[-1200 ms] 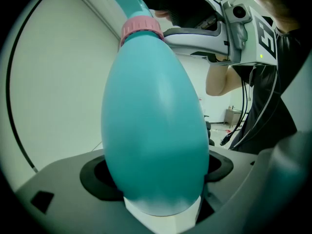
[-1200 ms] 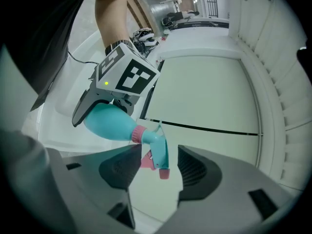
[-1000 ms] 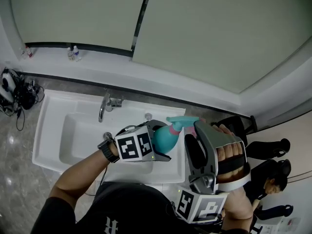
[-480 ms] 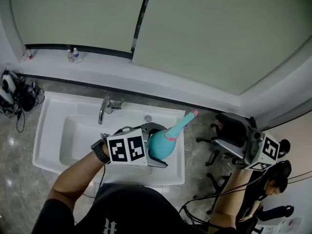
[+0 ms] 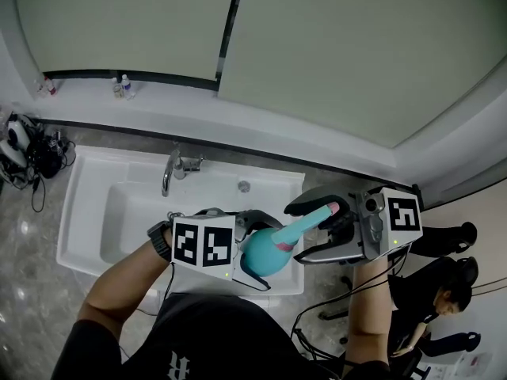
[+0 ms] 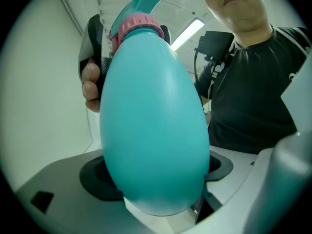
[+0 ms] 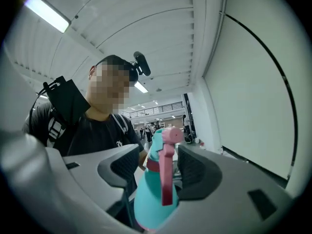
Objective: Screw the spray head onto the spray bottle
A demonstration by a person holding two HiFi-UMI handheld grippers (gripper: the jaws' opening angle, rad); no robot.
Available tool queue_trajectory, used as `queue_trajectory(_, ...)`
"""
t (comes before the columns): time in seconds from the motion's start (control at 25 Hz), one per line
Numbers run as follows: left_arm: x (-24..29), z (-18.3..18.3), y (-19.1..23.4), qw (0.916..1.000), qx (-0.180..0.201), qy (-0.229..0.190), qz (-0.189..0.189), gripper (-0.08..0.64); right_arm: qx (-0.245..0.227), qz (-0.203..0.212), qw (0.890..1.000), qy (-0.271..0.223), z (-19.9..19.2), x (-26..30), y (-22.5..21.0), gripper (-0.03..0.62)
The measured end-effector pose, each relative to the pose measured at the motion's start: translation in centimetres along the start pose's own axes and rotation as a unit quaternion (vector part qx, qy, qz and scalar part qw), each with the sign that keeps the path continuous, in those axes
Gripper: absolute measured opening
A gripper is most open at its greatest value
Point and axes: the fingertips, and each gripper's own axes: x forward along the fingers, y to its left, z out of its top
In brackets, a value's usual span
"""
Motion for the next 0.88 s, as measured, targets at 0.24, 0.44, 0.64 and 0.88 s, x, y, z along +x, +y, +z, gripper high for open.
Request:
queue_trajectory(0.24,0.4,-0.5,0.4,0.9998,-0.014,0.011,-0.003,0.451,0.002,-0.018,1.000,0.010,-0.5,-0.3,-0.3,0.149)
queue_trajectory(0.44,0.5,-0.8,0.4,0.9996,-0.020,0.017,-0.011,0.451,-0.014,-0.025,0.999,0.025,-0.9,-0.3,-0.5,0.144)
queue_trajectory(0.64,0.4,-0.3,0.4,0.9994,-0.020,0.019,-0.019,0.451,-0.015,-0.010,0.998,0.052,-1.2,0.1,-0.2,0.146)
queue_trajectory(0.88,0.2,-1.1,0.9,0.9987,-0.044,0.027,0.004,0.451,-0.007,-0.059,0.996,0.073,-1.8,0.5,-1.0,0.138)
